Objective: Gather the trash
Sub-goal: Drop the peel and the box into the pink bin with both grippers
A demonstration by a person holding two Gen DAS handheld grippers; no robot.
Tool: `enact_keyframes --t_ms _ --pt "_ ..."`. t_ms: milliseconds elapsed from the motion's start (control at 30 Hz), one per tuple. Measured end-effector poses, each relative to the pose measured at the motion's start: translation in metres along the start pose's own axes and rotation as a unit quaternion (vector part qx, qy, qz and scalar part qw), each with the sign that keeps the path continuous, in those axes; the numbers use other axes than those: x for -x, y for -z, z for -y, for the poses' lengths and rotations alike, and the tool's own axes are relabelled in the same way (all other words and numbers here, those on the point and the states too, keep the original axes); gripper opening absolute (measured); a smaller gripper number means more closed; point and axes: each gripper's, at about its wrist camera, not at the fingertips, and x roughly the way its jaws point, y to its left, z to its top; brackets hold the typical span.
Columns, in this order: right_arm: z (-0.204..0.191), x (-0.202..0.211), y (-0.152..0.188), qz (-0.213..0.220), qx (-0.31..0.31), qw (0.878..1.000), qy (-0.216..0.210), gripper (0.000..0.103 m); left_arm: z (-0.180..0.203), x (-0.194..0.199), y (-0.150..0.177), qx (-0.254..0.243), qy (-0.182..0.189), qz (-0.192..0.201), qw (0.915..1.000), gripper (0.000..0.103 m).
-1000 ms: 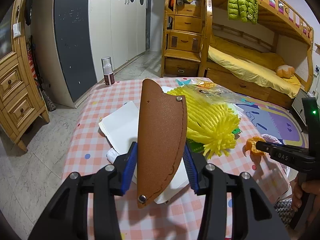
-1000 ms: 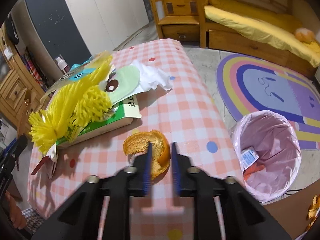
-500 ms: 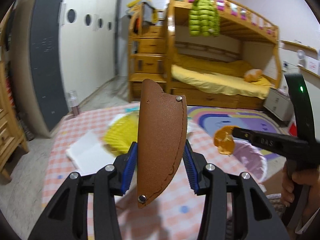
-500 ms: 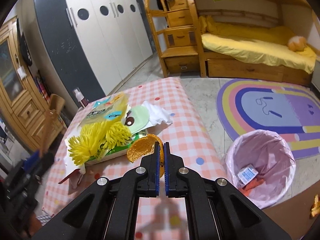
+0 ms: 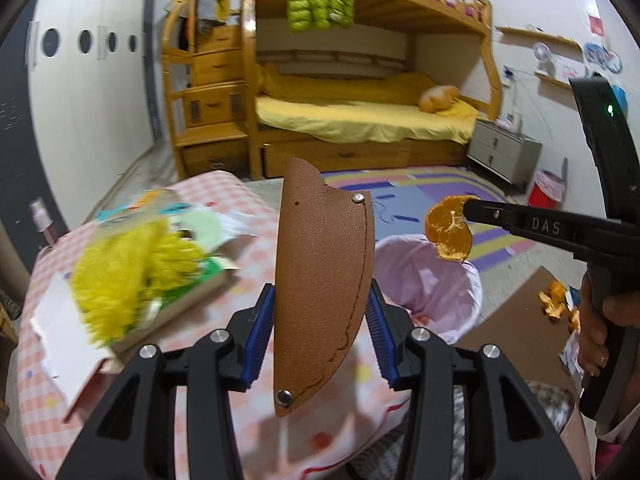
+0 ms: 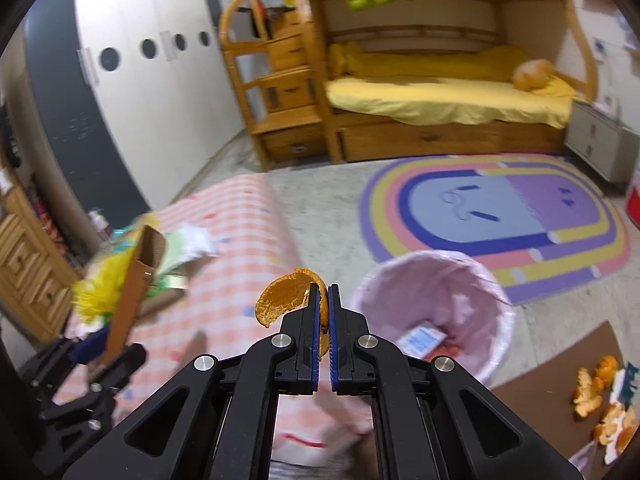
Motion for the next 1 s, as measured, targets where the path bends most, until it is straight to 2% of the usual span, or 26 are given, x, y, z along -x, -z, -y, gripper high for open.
enact_keyframes --t_ms 300,533,567,633,667,700,733,767,900,1000 --pt "0.073 -0.021 0.013 -0.018 -0.057 0.998 0.032 0.004 0.061 -0.058 -0.031 -0.027 0.067 -0.037 0.9967 0.043" --pt "0.109 -0.034 0.006 -0.018 -0.08 0.995 0.058 0.004 0.099 -0.116 -0.054 -0.045 0.088 -0.063 0.9931 0.043" --pt "0.113 -0.038 0.005 -0.018 -0.082 0.995 0.061 0.007 0.101 -0.122 -0.056 -0.045 0.089 -0.066 0.9928 0.044" --pt "0.121 -0.047 0.0 -0.015 -0.088 0.994 0.058 0.009 0.1 -0.129 -0.058 -0.042 0.093 -0.073 0.992 0.051" --pt "0.124 -0.053 -0.002 -0.018 -0.091 0.994 0.055 0.014 0.099 -0.132 -0.059 -0.039 0.095 -0.075 0.9919 0.064" --pt "0.126 -0.059 -0.003 -0.026 -0.093 0.994 0.047 0.02 0.096 -0.132 -0.059 -0.036 0.094 -0.073 0.9922 0.066" --pt "0.128 -0.061 -0.004 -0.031 -0.096 0.994 0.04 0.032 0.092 -0.13 -0.059 -0.031 0.09 -0.071 0.9929 0.066" --pt "0.127 -0.061 -0.004 -0.032 -0.097 0.994 0.041 0.037 0.086 -0.127 -0.059 -0.025 0.084 -0.071 0.9936 0.066" --pt "0.116 -0.05 -0.006 -0.026 -0.09 0.995 0.04 0.038 0.065 -0.108 -0.068 0.002 0.06 -0.055 0.9967 0.066" --pt "0.102 -0.03 -0.011 -0.018 -0.086 0.996 0.024 0.038 0.05 -0.08 -0.074 0.003 0.021 -0.033 0.9992 0.07"
